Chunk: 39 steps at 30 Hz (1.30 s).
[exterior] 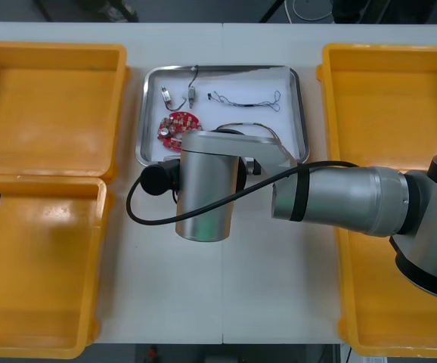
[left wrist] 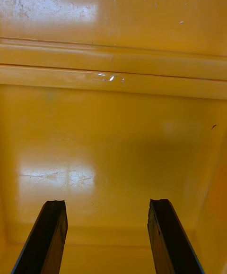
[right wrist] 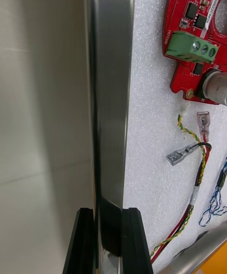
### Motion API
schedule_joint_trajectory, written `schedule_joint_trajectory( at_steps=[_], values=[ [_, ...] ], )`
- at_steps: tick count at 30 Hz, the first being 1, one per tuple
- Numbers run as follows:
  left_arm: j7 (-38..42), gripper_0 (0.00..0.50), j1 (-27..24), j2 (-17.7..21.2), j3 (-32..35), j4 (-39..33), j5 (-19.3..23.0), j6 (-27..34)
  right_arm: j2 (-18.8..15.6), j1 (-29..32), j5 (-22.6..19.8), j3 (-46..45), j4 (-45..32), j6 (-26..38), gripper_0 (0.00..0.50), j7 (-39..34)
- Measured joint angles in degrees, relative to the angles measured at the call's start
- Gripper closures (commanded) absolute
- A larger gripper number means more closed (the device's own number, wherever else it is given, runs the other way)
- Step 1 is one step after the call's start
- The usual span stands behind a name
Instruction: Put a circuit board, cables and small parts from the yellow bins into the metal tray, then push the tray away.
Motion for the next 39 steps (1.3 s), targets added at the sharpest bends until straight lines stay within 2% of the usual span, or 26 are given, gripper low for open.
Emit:
schedule_joint_trajectory(
  at_steps=[10, 18, 29, 39],
  values=[
    [0.0, 0.0, 0.0, 0.0, 0.0, 0.0, 0.0, 0.0, 0.6, -0.6, 2.3, -0.9, 3.4, -3.7, 0.5, 2.1],
    [0.0, 0.0, 0.0, 0.0, 0.0, 0.0, 0.0, 0.0, 0.8, -1.2, 3.0, -2.3, 9.5, -11.4, 0.5, 2.4],
    [0.0, 0.0, 0.0, 0.0, 0.0, 0.0, 0.0, 0.0, 2.7, -3.0, 3.6, -6.1, 17.3, -17.1, 0.5, 4.4],
    [0.0, 0.0, 0.0, 0.0, 0.0, 0.0, 0.0, 0.0, 2.8, -3.2, 5.6, -6.2, 20.2, -20.7, 0.5, 6.3]
  ],
)
